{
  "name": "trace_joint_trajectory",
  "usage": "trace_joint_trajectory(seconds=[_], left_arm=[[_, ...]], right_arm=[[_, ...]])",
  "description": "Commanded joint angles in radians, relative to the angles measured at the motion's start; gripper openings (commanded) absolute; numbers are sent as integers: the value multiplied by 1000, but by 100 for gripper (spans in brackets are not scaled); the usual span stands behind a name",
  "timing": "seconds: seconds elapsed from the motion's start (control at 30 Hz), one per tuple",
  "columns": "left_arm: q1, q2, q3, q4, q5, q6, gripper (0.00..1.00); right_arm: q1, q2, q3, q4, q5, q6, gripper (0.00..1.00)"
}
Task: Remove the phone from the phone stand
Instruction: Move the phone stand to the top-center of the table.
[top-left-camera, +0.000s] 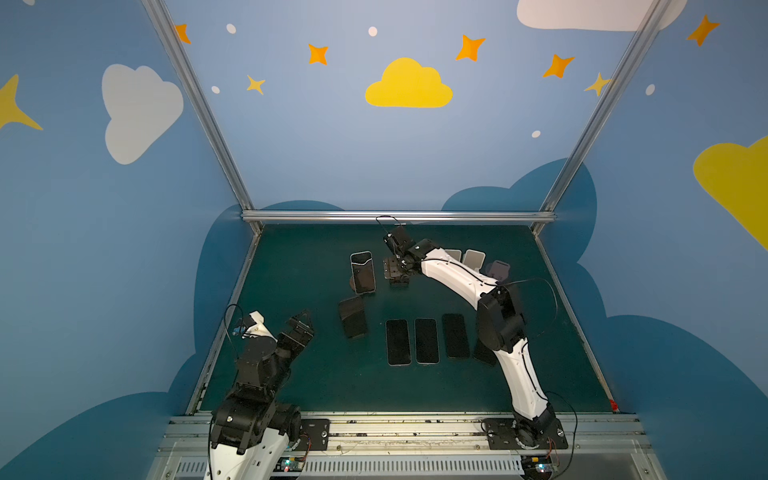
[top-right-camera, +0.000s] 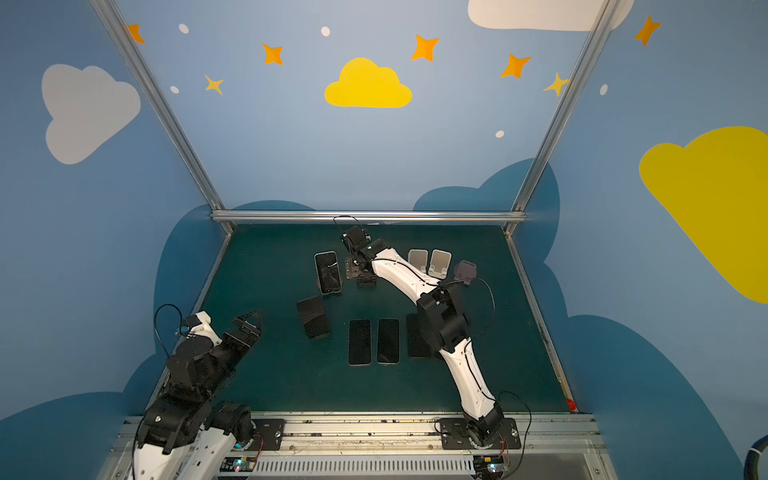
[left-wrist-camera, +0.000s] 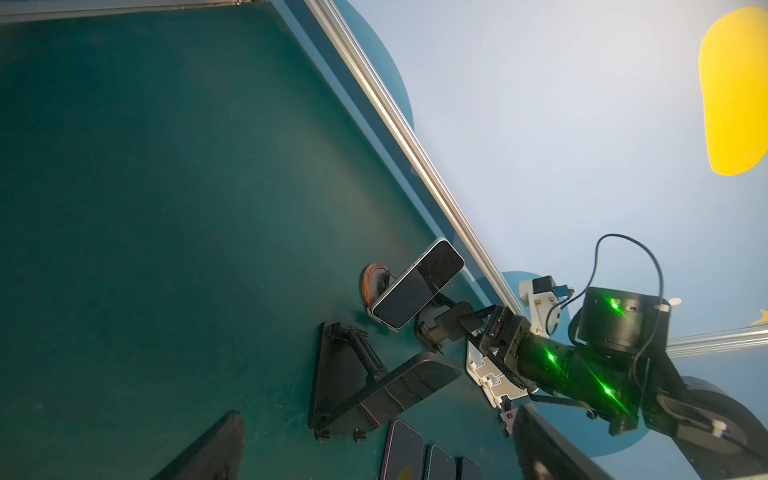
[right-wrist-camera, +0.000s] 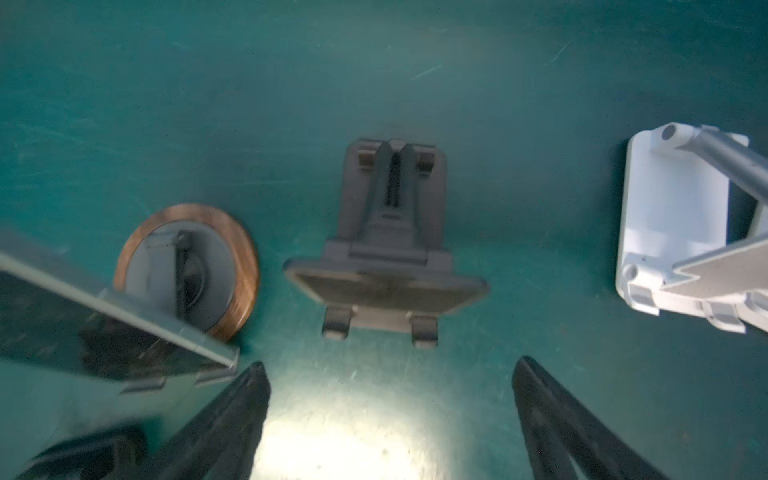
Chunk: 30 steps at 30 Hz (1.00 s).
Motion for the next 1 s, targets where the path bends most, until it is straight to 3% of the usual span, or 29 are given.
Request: trace_joint_trajectory(seconds=[0.0, 0.2, 0.4, 0.47, 0.57, 0.63, 0.97], left_arm=[[-3, 11, 3, 19, -2, 15, 100], [-4, 23, 10, 14, -9, 24, 100], [-3, 33, 12, 16, -16, 33, 100], [-3, 37, 15, 14, -19, 36, 100], [-3, 46, 27, 4, -25, 49, 100], [-3, 50, 32, -2, -28, 56, 100], [-3, 65, 33, 8, -33, 53, 100]], right_arm=[[-17, 41, 59, 17, -6, -20, 92], [-31, 104, 113, 58, -78, -73, 92], [-47, 141, 127, 79, -66, -37, 92], [-47, 148, 123, 86, -41, -28, 85], [-49, 138, 112, 93, -15, -38, 63], [-53, 117, 89, 107, -3, -48, 57], [-167, 74, 44, 175, 17, -26, 62]])
